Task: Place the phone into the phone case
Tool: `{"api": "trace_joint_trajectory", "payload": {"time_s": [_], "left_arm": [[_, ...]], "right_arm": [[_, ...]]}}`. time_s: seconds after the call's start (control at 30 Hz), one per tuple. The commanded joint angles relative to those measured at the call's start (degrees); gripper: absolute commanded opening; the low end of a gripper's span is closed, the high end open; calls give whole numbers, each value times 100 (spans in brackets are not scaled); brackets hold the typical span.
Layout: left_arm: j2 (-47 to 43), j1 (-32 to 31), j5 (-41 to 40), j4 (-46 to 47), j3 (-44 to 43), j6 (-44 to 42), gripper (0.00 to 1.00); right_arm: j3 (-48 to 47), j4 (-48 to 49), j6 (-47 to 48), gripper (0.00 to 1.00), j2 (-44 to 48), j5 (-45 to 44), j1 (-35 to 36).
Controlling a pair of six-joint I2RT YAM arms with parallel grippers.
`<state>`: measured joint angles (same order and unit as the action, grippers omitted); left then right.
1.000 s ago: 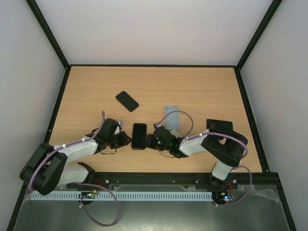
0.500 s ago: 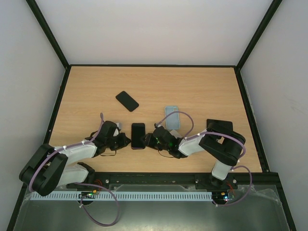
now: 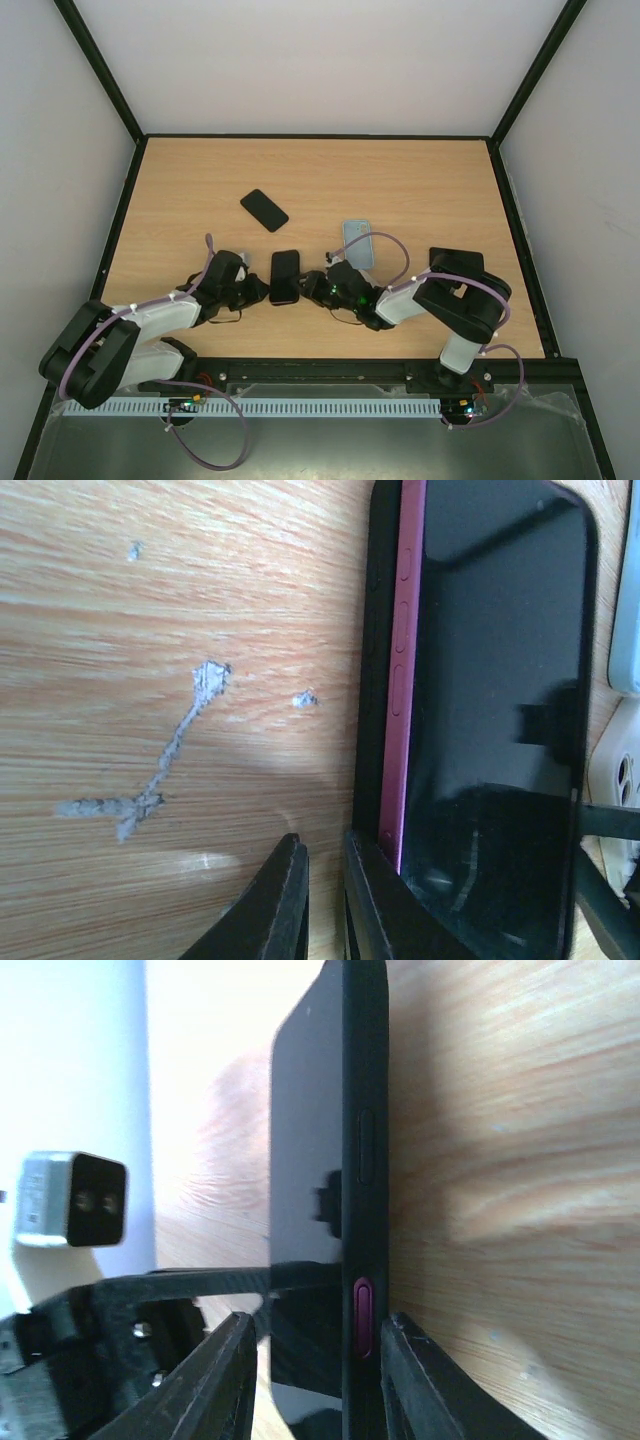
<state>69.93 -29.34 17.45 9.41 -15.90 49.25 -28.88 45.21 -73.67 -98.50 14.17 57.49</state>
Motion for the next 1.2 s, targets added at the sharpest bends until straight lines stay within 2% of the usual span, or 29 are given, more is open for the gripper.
{"api": "trace_joint_trajectory", "payload": {"time_s": [0.0,0.3,0.5,0.6,0.77,0.9,1.0,1.17], "left_arm": [[186,-94,126,-112,29,56,15],[314,-203,8,-104,-108,373,17],[332,-237,-222,-361,-302,400,19],[370,-238,-339,-419,-365,409,20],[504,-236,-442,-447,-577,388,20],[637,-238,-497,-471,-809,321,21],[733,-239,-494,-508,-992,289,21],[810,-310,-383,-486,-1227,318,21]], "right_arm": [[-7,1730,-453,35,-126,621,100],[-122,2006,-683,35,-653,828,-34],[71,1902,-598,26,-933,885,-212],[90,1396,-247,26,-849,776,-298],[-66,580,509,30,-565,646,-377],[-411,-292,1192,25,-541,311,-393],[-526,-481,1427,20,-656,216,-389],[-468,-171,1334,16,-868,516,-389]]}}
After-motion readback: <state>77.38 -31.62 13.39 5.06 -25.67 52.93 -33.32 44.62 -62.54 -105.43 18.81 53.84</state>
